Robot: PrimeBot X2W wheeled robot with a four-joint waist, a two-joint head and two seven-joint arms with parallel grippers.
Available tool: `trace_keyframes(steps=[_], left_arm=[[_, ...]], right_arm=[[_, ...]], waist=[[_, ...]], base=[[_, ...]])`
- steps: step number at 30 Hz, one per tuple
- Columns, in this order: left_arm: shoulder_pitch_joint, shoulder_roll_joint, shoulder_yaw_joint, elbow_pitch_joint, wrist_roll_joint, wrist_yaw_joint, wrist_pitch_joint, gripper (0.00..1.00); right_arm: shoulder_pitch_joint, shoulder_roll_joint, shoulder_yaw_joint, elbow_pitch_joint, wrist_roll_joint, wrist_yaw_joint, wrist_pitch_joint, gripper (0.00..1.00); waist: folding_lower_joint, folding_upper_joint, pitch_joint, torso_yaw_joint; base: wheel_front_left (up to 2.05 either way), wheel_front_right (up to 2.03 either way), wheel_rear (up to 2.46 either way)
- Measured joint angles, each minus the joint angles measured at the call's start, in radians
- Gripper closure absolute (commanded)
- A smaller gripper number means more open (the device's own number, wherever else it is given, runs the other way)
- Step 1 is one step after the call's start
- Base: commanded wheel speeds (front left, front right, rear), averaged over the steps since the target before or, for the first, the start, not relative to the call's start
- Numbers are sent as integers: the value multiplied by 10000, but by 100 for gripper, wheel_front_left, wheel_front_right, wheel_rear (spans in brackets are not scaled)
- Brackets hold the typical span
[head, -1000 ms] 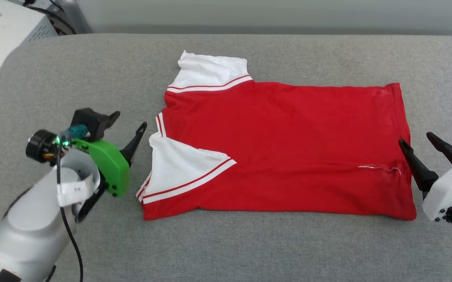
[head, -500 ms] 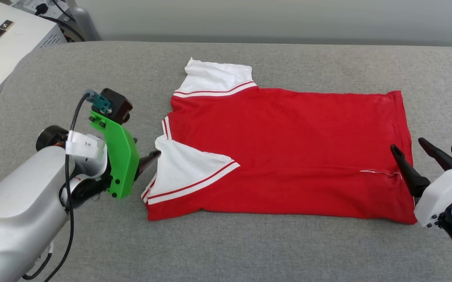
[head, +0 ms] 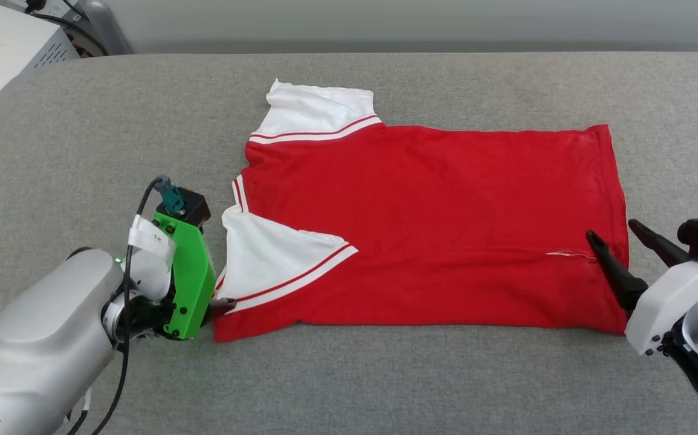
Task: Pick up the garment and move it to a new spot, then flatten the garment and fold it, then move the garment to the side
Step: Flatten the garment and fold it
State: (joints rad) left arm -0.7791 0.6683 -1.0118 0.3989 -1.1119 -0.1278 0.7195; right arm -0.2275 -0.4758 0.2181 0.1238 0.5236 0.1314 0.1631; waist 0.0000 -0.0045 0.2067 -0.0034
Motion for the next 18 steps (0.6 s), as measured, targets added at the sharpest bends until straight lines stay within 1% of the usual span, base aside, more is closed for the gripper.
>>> trace_keyframes(steps=[5, 10, 11, 12, 13, 14, 16, 18], left_arm=[[105, -439, -382, 742, 6, 0, -29, 0], [82, -520, -577, 1193, 6, -2, -188, 0], [82, -533, -633, 1233, 6, -2, -242, 20], [81, -550, -696, 1244, 8, -2, -337, 63], [81, -552, -750, 1258, 10, -2, -458, 96], [75, -541, -819, 1279, 35, -2, -633, 100], [66, -525, -1001, 1227, 201, -15, -974, 100], [88, -569, -1058, 1083, 140, -56, -1329, 100]], right_arm=[[-68, 54, 107, 25, 2, 0, 13, 0], [-266, 77, 173, 44, 15, 0, 86, 0], [-288, 75, 176, 42, 31, 0, 88, 0], [-302, 63, 176, 40, 35, 0, 92, 0], [-314, 40, 174, 33, 35, 0, 100, 0], [-323, -12, 174, 2, 33, 0, 104, 0], [-389, -128, 157, -54, 23, 0, 230, 0], [-486, -391, 213, -242, -21, 0, 508, 0]], waist=[[0, 0, 169, -74], [0, 0, 224, -152], [-1, 0, 214, -162], [0, 0, 191, -164], [-1, 0, 168, -162], [-1, 0, 135, -157], [-1, 0, 64, -148], [-1, 0, -26, -141]], base=[[0, 0, 0], [0, 0, 0], [0, 0, 0], [0, 0, 0], [0, 0, 0], [0, 0, 0], [0, 0, 0], [0, 0, 0]])
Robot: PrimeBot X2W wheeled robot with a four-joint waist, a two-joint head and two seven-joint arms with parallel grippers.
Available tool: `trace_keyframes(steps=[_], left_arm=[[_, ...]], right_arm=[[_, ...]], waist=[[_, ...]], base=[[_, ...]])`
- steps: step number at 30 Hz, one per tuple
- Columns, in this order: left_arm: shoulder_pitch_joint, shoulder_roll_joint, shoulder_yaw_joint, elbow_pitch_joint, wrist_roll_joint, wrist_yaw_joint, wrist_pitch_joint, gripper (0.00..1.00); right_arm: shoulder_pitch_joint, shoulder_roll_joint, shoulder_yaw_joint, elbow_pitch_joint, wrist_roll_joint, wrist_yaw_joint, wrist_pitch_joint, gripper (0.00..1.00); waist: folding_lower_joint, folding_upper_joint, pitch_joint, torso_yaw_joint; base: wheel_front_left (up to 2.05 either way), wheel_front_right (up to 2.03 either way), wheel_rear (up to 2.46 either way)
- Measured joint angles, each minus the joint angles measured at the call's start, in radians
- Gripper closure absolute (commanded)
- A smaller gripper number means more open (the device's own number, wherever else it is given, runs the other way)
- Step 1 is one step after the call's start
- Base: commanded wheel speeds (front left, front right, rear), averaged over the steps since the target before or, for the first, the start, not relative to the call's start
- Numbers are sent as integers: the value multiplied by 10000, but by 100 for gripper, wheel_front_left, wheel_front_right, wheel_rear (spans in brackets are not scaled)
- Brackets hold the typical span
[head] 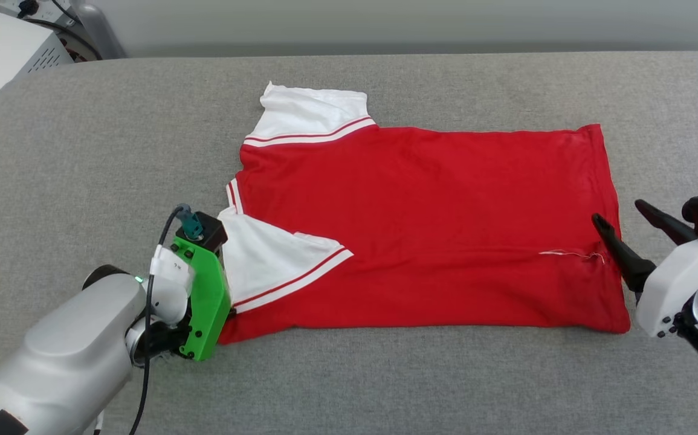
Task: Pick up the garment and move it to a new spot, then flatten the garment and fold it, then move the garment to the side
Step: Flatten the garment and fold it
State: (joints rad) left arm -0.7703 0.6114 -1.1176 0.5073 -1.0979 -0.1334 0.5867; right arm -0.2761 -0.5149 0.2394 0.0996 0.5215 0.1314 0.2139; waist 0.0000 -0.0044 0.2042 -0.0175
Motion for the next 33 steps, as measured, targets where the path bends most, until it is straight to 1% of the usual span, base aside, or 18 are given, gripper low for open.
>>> trace_keyframes(steps=[2, 5, 8, 10, 14, 17, 19, 24, 29, 33], left_arm=[[-2, 84, -44, -96, -2, 0, -334, 100], [-17, 270, -102, -364, 73, 0, -736, 100], [-126, 451, -130, -631, 188, 2, -1039, 100], [-214, 523, -138, -834, 211, 0, -1185, 100], [-322, 575, -178, -1151, 299, 2, -1360, 100], [-394, 571, -188, -1319, 466, 2, -1417, 100], [-472, 568, -199, -1369, 562, 2, -1440, 100], [-576, 527, -217, -1492, 648, 2, -1492, 100], [-577, 514, -213, -1547, 673, 17, -1647, 100], [-573, 514, -219, -1517, 671, 17, -1741, 100]], right_arm=[[-129, -334, 115, -182, 0, 0, 387, 0], [-345, -880, 194, -393, 109, 0, 1279, 0], [-504, -1427, 280, -596, 343, 0, 2372, 0], [-634, -1755, 424, -715, 732, 0, 3315, 0], [-761, -2188, 752, -784, 1317, 0, 4905, 0], [-758, -2272, 915, -623, 1653, 0, 5703, 0], [-753, -2270, 986, -489, 1716, 0, 5935, 0], [-671, -2019, 1101, 221, 1755, 0, 5985, 0], [-290, -1369, 1181, 1106, 1778, -4, 5582, 0], [-221, -1340, 1488, 1519, 1695, -15, 5404, 0]], waist=[[0, 0, -83, 4], [0, 0, -202, 28], [0, 0, -267, 76], [0, 0, -285, 118], [0, 0, -245, 162], [0, 0, -150, 230], [0, 0, -67, 288], [0, 0, 212, 448], [0, 0, 491, 589], [0, 0, 651, 675]], base=[[0, 0, 0], [0, 0, 0], [0, 0, 0], [0, 0, 0], [0, 0, 0], [0, 0, 0], [0, 0, 0], [0, 0, 0], [0, 0, 0], [0, 0, 0]])
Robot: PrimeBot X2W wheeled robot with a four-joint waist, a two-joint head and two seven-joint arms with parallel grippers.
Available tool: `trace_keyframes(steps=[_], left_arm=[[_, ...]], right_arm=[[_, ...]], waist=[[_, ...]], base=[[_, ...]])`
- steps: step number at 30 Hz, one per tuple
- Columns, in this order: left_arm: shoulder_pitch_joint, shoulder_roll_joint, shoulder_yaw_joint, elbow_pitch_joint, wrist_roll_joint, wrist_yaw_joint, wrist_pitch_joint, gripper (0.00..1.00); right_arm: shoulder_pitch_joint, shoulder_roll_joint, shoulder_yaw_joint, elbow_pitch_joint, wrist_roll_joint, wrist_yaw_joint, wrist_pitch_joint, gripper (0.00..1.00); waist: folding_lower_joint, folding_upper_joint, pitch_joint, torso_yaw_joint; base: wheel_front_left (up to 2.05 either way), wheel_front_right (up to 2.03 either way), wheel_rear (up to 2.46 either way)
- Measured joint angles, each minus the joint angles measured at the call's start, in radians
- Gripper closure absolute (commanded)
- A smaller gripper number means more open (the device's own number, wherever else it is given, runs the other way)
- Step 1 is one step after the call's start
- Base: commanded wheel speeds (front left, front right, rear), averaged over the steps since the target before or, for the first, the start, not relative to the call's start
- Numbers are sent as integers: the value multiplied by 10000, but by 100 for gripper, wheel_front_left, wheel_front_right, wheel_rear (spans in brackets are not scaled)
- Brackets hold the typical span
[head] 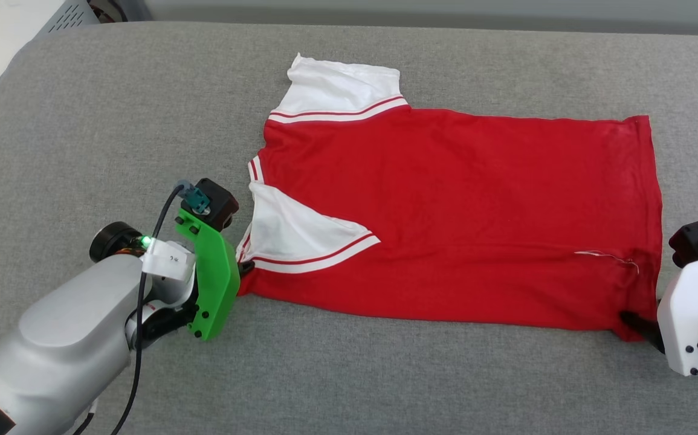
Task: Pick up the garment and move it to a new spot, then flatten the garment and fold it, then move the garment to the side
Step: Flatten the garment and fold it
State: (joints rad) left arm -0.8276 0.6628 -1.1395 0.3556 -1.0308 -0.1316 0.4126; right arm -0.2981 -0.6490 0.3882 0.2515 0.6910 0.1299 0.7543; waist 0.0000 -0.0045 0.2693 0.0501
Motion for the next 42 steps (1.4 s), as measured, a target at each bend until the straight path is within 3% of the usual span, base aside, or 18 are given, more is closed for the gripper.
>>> trace_keyframes(steps=[2, 4, 12, 21, 30, 36, 42], left_arm=[[27, 4, -4, 46, -33, 2, -73, 100], [81, 12, -10, 88, -94, 2, -128, 100], [834, 311, 81, 155, -598, 13, -518, 100], [1396, 848, 73, -744, -809, 153, -522, 100], [2362, 1590, -36, -2251, -911, 825, -660, 100], [2773, 1676, -238, -2677, -920, 1202, -696, 100], [2903, 1572, -407, -2355, -892, 1290, -694, 100]], right_arm=[[0, 4, 77, 86, 2, 2, -280, 0], [-3, 19, 150, 140, 2, 2, -571, 99], [-46, 36, 408, 86, 174, 13, -1799, 100], [584, -562, 21, -1024, 422, 15, -1956, 100], [1871, -677, -892, -1896, 552, 15, -1697, 100], [2631, -420, -1526, -1981, 604, 15, -1373, 100], [2933, 109, -1624, -1528, 337, 15, -1241, 100]], waist=[[0, 0, 31, 11], [0, 0, 7, -16], [0, 1, -503, -178], [0, 0, -1247, -255], [0, 0, -1571, -360], [0, 0, -1453, -358], [0, 0, -1204, -379]], base=[[0, 0, 0], [0, 0, 0], [0, 0, 0], [0, 0, 0], [0, 0, 0], [0, 0, 0], [0, 0, 0]])
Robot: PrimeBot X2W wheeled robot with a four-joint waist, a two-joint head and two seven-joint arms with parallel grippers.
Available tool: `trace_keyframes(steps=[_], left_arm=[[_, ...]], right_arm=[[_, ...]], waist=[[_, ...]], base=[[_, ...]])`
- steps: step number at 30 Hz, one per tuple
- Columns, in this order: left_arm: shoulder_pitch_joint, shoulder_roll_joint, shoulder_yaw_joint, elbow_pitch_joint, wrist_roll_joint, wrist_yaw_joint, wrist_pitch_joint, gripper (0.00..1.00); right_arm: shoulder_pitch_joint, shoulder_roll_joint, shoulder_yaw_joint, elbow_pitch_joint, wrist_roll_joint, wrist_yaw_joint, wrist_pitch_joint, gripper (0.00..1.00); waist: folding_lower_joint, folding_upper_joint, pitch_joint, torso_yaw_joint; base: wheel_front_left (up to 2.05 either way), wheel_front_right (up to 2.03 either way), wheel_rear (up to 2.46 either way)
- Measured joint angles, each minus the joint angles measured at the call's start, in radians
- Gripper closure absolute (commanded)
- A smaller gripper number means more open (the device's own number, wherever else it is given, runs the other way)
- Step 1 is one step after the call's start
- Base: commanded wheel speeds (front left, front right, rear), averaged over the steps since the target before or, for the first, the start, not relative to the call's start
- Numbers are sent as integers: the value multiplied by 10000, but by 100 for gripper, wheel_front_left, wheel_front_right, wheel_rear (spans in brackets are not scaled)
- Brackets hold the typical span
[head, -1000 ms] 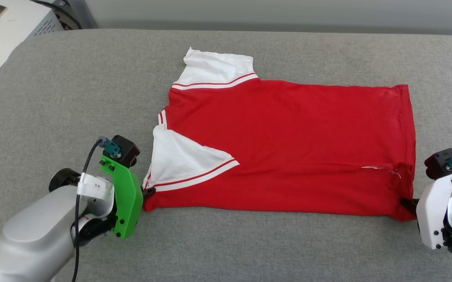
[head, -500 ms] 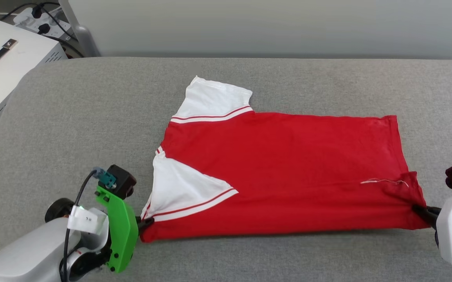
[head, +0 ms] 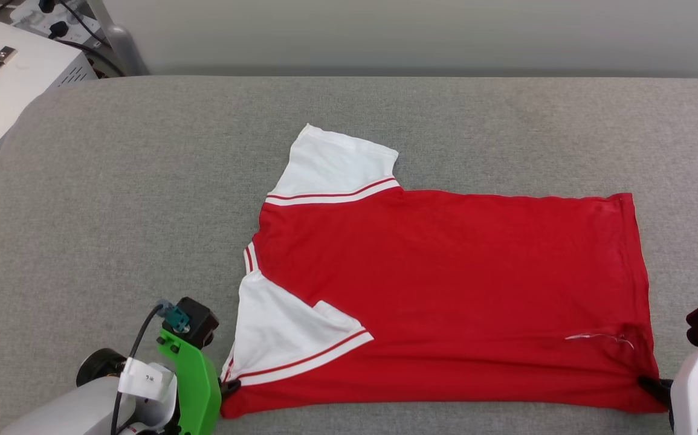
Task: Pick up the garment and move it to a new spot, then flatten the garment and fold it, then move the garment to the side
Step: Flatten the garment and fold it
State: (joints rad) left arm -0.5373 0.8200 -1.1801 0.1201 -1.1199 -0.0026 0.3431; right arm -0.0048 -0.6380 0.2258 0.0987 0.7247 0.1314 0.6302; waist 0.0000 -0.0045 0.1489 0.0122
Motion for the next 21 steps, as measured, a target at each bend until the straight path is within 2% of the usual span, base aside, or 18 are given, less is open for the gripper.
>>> trace_keyframes(steps=[6, 7, 8, 9, 18, 21], left_arm=[[26, -336, -127, 738, 209, -23, -196, 100], [31, -372, -121, 842, 211, -33, -274, 59], [31, -391, -123, 918, 219, -35, -345, 0], [31, -403, -119, 980, 245, -35, -420, 0], [-205, -63, 284, 600, 738, 209, -1122, 0], [-621, 31, 677, 322, 959, 430, -1590, 0]], right_arm=[[-4, 456, -31, 683, -230, 0, -410, 100], [-6, 506, -38, 750, -251, 0, -533, 71], [-7, 548, -48, 813, -270, 0, -646, 44], [-8, 583, -48, 848, -299, 0, -782, 0], [-35, 658, -575, 274, -1099, 0, -2637, 0], [-161, 1057, -1179, -249, -1515, 0, -3432, 0]], waist=[[0, 0, 138, 31], [0, 0, 122, 37], [0, 0, 95, 43], [0, 0, 47, 49], [0, 0, -505, 121], [0, 0, -614, 140]], base=[[0, 0, 0], [0, 0, 0], [0, 0, 0], [0, 0, 0], [0, 0, 0], [0, 0, 0]])
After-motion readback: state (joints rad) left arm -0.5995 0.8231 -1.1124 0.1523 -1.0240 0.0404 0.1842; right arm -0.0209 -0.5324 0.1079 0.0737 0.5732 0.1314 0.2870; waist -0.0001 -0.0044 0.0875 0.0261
